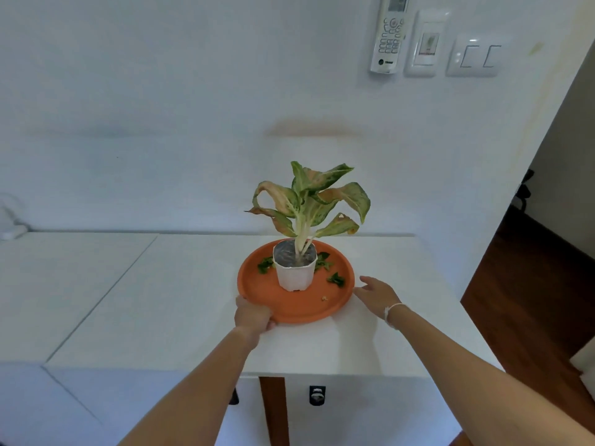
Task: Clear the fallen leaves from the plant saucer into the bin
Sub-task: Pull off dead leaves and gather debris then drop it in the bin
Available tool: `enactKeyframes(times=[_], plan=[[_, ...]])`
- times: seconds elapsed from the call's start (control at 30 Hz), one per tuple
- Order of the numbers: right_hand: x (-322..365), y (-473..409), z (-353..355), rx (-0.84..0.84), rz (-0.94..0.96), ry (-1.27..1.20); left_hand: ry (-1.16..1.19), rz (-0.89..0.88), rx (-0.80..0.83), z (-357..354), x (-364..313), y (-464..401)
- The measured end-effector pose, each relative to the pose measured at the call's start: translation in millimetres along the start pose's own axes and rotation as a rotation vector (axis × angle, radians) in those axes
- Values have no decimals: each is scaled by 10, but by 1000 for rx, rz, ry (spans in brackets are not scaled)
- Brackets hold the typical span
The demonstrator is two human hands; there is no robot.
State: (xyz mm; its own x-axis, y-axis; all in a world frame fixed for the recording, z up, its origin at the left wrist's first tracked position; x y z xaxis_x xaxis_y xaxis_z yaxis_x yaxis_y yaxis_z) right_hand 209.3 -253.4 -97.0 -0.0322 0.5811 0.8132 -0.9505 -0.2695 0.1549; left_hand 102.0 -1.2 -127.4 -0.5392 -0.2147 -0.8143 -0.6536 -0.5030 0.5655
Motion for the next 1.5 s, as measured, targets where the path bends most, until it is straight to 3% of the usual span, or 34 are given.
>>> enactKeyframes(times=[0.13, 0.57, 0.93, 1.23, 1.5], plan=[[-106, -154, -13, -13, -64, -185, 67, 60, -48, 85, 35, -86], [-188, -269, -286, 3, -211, -548, -31, 29, -37, 382, -64, -311], [-152, -79, -625, -126, -349, -755, 118, 17, -197, 502, -45, -406], [56, -58, -1201, -183, -383, -975, 305, 121, -23, 248, 91, -478], [118, -16, -1107, -79, -357, -890, 221, 123, 21, 319, -30, -580]])
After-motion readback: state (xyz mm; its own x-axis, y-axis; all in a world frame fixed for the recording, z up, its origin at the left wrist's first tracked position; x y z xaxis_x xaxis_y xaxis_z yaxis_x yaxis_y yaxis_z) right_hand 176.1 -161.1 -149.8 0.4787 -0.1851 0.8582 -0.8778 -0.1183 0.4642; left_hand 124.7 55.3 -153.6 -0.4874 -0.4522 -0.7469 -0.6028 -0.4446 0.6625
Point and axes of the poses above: each hand's wrist, its own y-axis away from the middle knuckle, its own z-axis out of the back of the hand, x = y × z, the point moved 7 cm from there along -y, towards the middle knuckle, and after that the axes turned 9 degrees about z, right-handed, at the moved point
